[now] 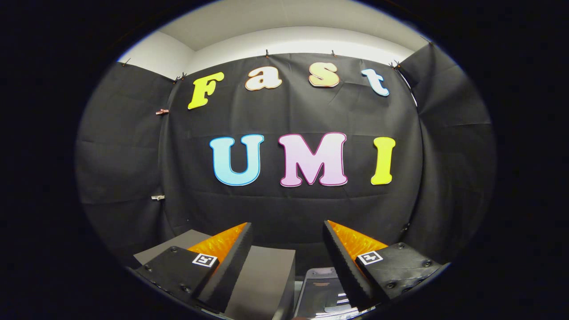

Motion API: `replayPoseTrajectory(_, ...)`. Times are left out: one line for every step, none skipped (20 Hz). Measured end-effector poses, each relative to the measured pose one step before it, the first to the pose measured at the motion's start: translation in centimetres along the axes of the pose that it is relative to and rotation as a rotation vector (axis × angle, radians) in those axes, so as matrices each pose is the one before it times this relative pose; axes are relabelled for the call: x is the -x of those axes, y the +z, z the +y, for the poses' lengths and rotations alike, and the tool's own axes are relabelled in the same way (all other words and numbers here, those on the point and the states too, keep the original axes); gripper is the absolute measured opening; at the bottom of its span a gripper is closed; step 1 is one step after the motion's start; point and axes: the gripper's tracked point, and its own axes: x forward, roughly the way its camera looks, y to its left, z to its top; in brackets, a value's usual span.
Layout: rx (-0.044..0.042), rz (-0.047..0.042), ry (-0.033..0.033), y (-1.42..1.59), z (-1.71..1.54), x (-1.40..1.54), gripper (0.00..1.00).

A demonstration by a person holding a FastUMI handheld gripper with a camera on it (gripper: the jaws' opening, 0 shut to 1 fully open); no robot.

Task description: Put the clothes into the washing machine and then close the washing machine lid.

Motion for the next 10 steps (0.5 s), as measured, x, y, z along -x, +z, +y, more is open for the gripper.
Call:
replayPoseTrajectory(0.00073, 0.00145, 0.00049, 0.028, 0.064, -0.008, 0.99)
replayPoseTrajectory(0.00078, 0.00042, 0.00008, -0.002, 0.006, 0.028, 0.99)
replayPoseTrajectory(0.00206, 0.00072, -0.00042, -0.017, -0.014, -0.061, 0.99)
replayPoseTrajectory(0.00179, 0.00041, -0.00026, -0.004, 0.008, 0.007, 0.99)
replayPoseTrajectory(0.00139, -0.00045, -0.00217, 0.101, -0.028, 0.013, 0.98)
replayPoseTrajectory(-0.0014, -0.00276, -0.00194, 0.018, 0.024, 0.029, 0.99)
replayPoseTrajectory(-0.00008, -0.00221, -0.00224, 0.033, -0.016, -0.071, 0.99)
replayPoseTrajectory(0.00298, 0.00222, -0.00622, -0.086, -0.061, 0.02, 0.99)
replayPoseTrajectory(0.00079, 0.00441, -0.00082, -0.035, 0.081, -0.09, 0.98)
replayPoseTrajectory(0.00028, 0.00101, 0.00148, 0.117, 0.033, 0.044, 0.99)
